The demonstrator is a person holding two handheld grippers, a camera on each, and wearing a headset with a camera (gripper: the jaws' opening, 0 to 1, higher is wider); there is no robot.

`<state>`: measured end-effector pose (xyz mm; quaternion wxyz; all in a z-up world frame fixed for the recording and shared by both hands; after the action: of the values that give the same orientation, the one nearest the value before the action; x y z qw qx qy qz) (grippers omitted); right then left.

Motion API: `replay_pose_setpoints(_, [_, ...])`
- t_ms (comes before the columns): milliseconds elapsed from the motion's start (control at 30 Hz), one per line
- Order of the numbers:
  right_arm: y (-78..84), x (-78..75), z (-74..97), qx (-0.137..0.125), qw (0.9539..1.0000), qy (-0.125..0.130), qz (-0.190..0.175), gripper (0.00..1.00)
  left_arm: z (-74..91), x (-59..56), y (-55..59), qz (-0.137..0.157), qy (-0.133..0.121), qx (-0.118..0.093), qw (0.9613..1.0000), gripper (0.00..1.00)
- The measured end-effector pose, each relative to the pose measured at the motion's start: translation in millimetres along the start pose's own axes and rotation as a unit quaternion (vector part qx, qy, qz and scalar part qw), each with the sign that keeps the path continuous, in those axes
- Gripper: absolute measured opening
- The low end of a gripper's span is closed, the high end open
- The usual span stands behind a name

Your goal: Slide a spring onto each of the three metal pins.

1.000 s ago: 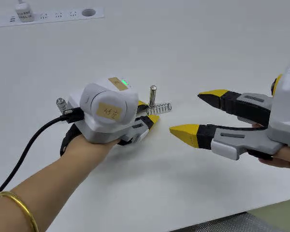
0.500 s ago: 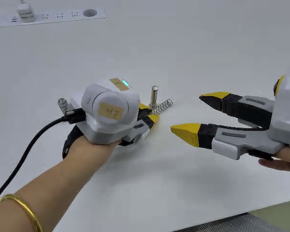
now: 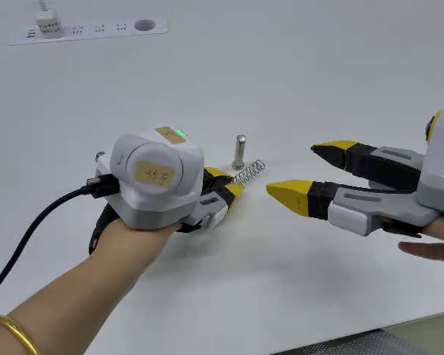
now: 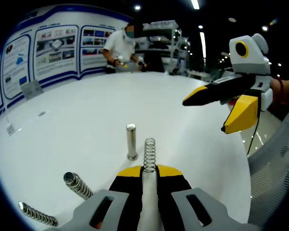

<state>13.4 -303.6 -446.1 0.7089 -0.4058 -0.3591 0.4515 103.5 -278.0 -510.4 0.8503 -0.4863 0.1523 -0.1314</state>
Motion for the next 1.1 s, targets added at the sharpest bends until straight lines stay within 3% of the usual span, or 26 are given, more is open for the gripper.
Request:
replay_pose_setpoints(133, [-6.1, 1.1, -1.5, -0.006, 0.9999, -0.002, -0.01, 0.55, 8.9, -1.5, -5.6, 0.022, 0.0, -0.022, 0.9995, 0.09])
replay_pose_setpoints(167, [-8.2, 1.4, -2.2, -0.008, 0.9999, -0.002, -0.013, 0.55, 11.8, -3.1, -8.4, 0.046, 0.002, -0.036, 0.9983, 0.09])
replay_pose_setpoints(233, [-10.5, 1.6, -3.6, -0.011, 0.9997, -0.004, -0.022, 0.54, 15.7, -2.9, -10.2, 0.066, 0.004, -0.05, 0.9965, 0.09])
replay_pose_setpoints(433, [-19.0, 3.9, -8.6, -0.02, 0.9986, -0.012, -0.047, 0.5, 33.1, -7.8, -12.5, 0.091, 0.008, -0.076, 0.9929, 0.09])
replay_pose_setpoints(900, [-29.6, 21.9, -19.9, -0.023, 0.9957, -0.05, -0.075, 0.4, 63.0, -17.5, -25.2, 0.105, 0.013, -0.134, 0.9854, 0.09])
replay_pose_setpoints(1100, [-36.7, 33.1, -25.1, -0.031, 0.9911, -0.075, -0.106, 0.35, 72.4, -19.6, -31.6, 0.112, 0.017, -0.161, 0.9805, 0.09])
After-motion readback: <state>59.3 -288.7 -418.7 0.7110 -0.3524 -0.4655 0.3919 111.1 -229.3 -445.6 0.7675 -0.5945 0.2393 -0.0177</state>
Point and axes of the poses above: the centre of the closed fingertips' face, and the gripper's own axes: z roughly backward along the fingers, x roughly to its left, y roughly out of its underside, the point moved 3 cm from there along z, roughly backward along the fingers, and after that the axes turned 5 degrees about y, right-handed, at the moved point
